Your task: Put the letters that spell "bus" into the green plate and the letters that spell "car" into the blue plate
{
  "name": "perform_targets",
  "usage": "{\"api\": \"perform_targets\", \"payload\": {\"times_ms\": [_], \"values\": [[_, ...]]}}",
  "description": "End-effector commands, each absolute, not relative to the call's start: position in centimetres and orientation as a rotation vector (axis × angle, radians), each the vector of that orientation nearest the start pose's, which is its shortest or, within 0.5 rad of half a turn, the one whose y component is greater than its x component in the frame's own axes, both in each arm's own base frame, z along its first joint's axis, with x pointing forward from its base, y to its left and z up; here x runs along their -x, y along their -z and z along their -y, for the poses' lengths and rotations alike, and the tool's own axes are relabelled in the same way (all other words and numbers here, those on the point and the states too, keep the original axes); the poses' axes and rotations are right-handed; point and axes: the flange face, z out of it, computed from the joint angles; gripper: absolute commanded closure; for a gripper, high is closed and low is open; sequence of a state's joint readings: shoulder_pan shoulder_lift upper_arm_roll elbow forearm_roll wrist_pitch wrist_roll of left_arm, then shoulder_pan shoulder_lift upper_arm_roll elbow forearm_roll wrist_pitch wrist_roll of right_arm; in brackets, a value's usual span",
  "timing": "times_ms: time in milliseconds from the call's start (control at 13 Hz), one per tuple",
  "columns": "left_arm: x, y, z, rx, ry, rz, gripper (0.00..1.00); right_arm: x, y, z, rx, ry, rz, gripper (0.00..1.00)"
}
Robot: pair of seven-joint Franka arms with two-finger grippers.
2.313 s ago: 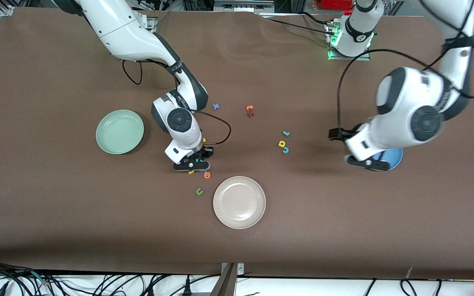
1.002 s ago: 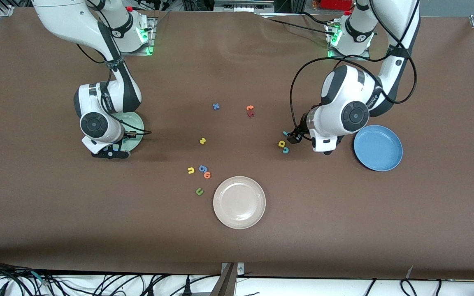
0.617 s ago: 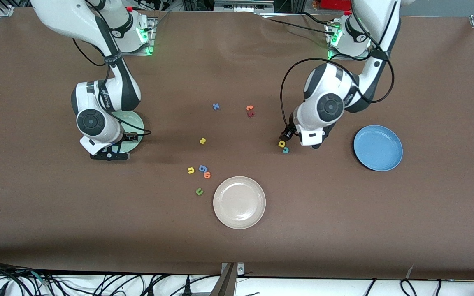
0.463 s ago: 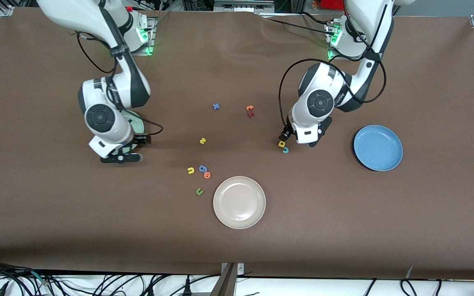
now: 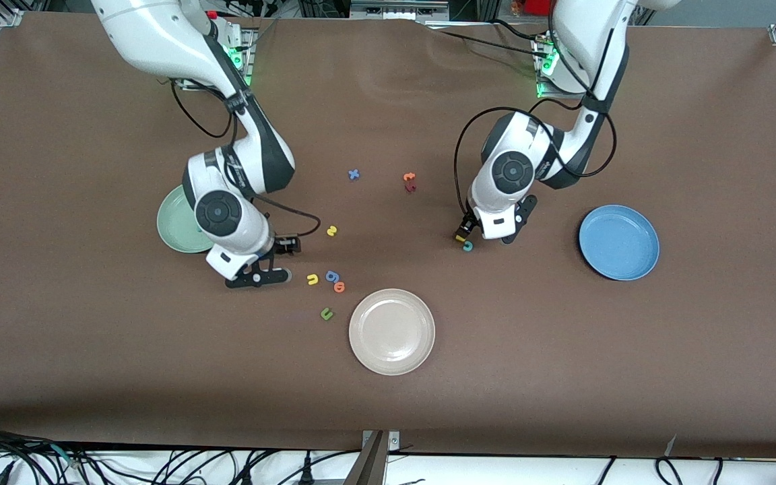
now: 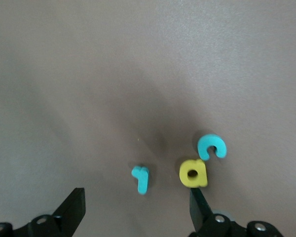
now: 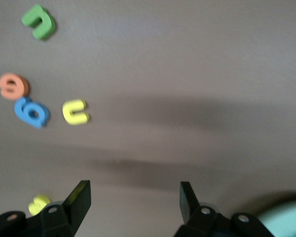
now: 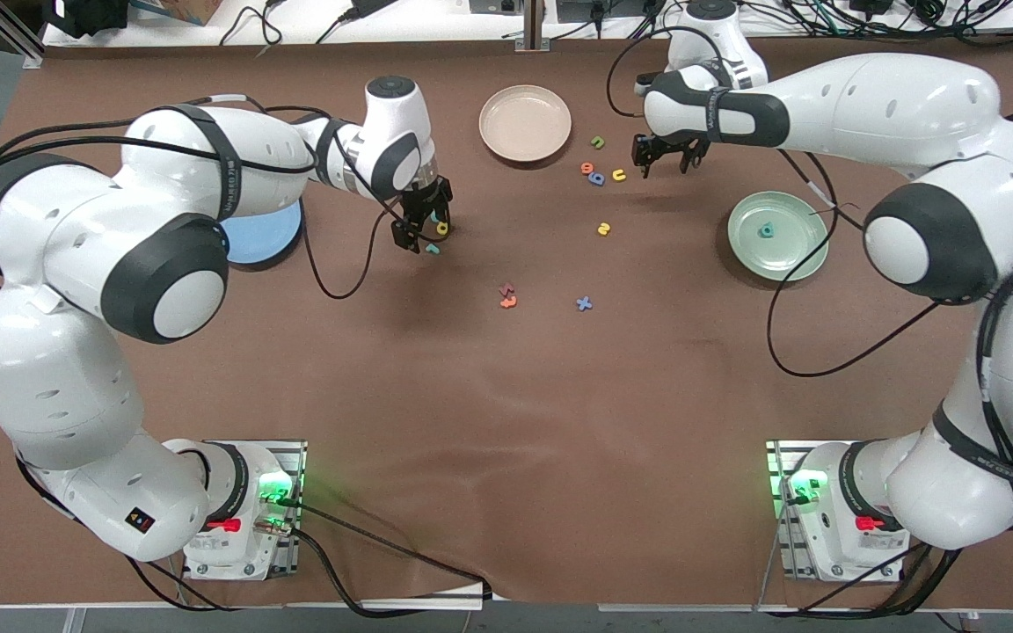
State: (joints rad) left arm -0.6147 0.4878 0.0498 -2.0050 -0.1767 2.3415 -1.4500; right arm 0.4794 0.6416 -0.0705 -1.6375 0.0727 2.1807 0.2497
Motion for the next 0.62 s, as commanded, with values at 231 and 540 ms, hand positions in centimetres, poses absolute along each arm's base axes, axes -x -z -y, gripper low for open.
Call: {"api": "perform_targets", "payload": {"times_ms": [231,540], "values": [[-47.6,-18.8,33.4,2.652,-0.183,1.440,0.32,-64.8,-19.7,-30.1,3.109,0.033,0.070,0.43],[-47.2,-18.8,32.8,2.655,-0.189,1.424,0.59,-65.0,-18.6,-31.1,3.096,0.071,0.069,0.43]]}}
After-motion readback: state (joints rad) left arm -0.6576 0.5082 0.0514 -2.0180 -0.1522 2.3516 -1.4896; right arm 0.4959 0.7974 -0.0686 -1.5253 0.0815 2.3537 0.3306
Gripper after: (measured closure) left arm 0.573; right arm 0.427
